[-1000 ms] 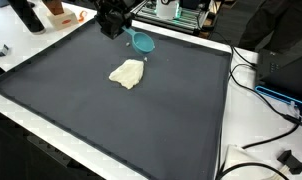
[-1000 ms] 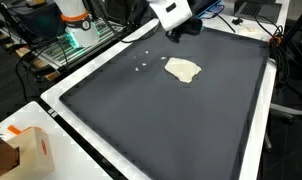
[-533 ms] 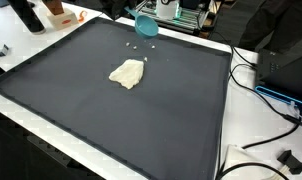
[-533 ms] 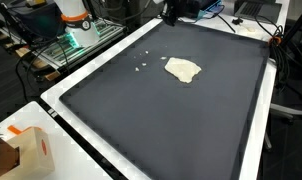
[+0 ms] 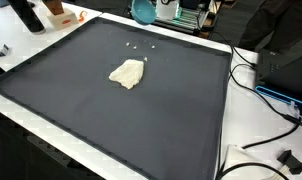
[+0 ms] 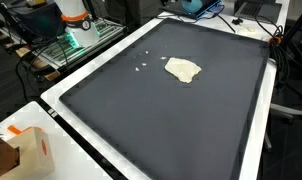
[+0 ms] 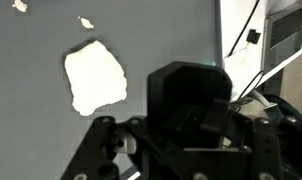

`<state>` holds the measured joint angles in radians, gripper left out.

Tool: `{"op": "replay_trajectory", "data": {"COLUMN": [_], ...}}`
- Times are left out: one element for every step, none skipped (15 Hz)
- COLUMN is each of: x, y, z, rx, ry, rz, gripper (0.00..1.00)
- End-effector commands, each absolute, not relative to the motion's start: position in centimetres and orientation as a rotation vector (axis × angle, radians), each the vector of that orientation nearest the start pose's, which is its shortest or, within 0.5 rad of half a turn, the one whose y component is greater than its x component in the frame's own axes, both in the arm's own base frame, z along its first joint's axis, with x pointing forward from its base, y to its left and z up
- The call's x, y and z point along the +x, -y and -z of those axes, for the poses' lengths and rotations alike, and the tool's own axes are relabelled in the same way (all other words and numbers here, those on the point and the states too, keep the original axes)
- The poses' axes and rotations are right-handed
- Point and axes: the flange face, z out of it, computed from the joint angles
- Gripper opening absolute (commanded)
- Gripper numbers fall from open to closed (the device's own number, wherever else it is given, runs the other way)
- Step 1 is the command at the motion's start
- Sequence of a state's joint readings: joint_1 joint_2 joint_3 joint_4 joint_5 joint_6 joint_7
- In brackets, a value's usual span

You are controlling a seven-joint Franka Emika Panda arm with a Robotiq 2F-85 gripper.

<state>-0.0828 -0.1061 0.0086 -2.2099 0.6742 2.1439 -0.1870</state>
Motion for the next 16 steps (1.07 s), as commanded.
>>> {"op": "replay_trajectory", "data": {"x": [49.8, 49.6, 49.3, 49.2, 49.0, 48.8, 48.6, 48.5, 48.3, 49.5, 49.5, 49.5, 49.5, 49.6, 49.6, 49.6], "y": [0.2, -0.2, -0.5, -0.9, -1.3, -1.7, -2.1, -2.4, -2.8, -2.2, -2.5, -2.6, -2.5, -2.4, -2.3, -2.3], "z": [-45.5, -46.0, -46.4, -46.8, -47.2, -47.5, -47.9, -48.2, -48.5, -48.1, -48.3, -48.4, -48.3, -48.2, -48.1, -48.1], "rx": [-2.641, -2.666, -2.687, -2.709, -2.732, -2.753, -2.776, -2.798, -2.824, -2.79, -2.796, -2.795, -2.795, -2.796, -2.796, -2.795], "ry": [-0.445, -0.478, -0.508, -0.534, -0.559, -0.585, -0.612, -0.639, -0.664, -0.609, -0.614, -0.611, -0.613, -0.615, -0.616, -0.616], "rz": [0.194, 0.21, 0.218, 0.23, 0.245, 0.251, 0.263, 0.273, 0.284, 0.244, 0.249, 0.249, 0.247, 0.244, 0.243, 0.243], "gripper": [0.19, 0.19, 0.19, 0.19, 0.19, 0.19, 0.19, 0.19, 0.19, 0.19, 0.44, 0.44, 0.44, 0.44, 0.44, 0.44]}}
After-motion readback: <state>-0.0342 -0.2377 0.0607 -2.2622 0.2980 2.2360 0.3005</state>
